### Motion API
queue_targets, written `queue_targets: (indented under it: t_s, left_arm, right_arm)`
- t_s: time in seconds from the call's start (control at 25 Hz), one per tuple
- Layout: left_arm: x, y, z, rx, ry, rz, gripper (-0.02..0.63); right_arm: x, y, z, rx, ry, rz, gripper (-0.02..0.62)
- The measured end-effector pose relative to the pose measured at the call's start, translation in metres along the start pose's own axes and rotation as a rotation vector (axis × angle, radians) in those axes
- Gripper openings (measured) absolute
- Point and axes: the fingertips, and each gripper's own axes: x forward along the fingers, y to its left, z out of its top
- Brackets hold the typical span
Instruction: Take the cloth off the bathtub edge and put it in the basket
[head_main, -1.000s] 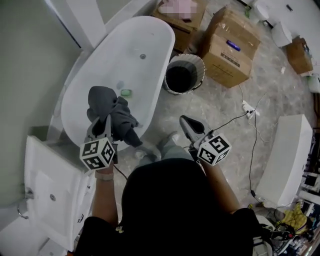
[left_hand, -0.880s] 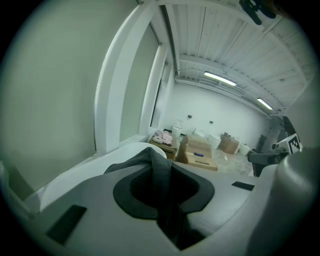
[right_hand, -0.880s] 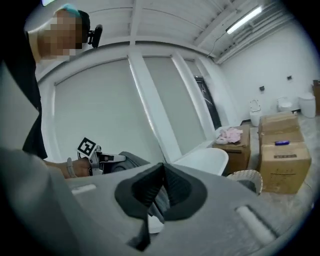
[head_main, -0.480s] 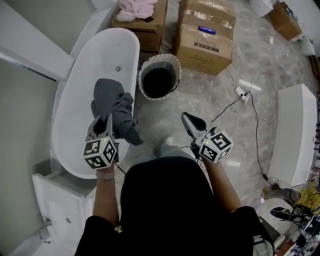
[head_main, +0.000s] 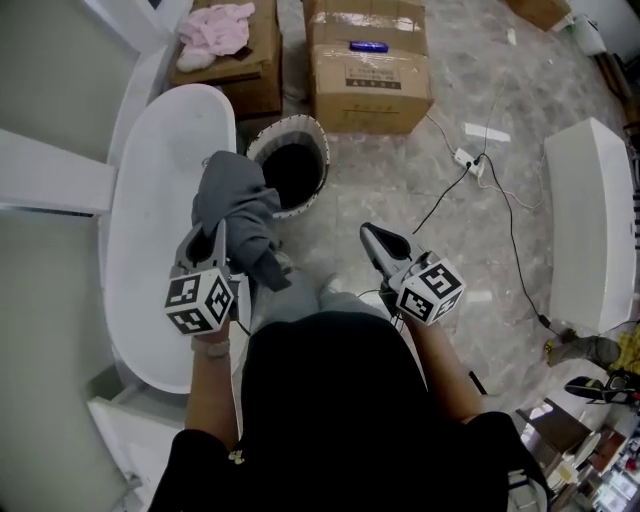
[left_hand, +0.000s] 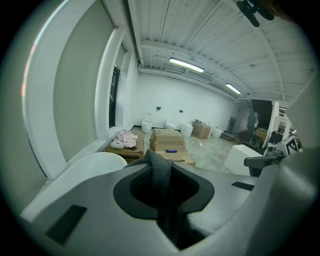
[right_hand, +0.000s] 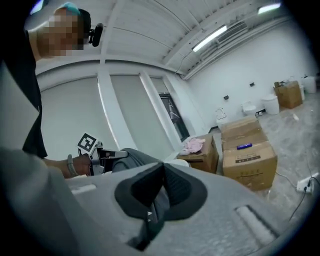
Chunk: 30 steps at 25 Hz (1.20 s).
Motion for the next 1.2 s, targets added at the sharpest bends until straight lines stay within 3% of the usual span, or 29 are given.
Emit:
queue_targets:
  t_s: [0.68,0.96,1.2]
  left_arm:
    - [0.173,0.027,0.065,0.112,0.096,-0.272,0.077]
    - [0.224,0.039,0.067,0.152,0.149,-0.369,0.077]
    - [0.256,0.036,0.059,0.16,0.202,-0.391,0.077]
  right_arm:
    - [0.117,-0.074,0.044,0.049,-0.014,-0.213,-0.003]
    - [0.152,-0.086,0.051,0.059,-0.027,-0.3,-0.003]
    - [0.163,-0.102,0.054,0.067,-0.008,-0.314,-0.003]
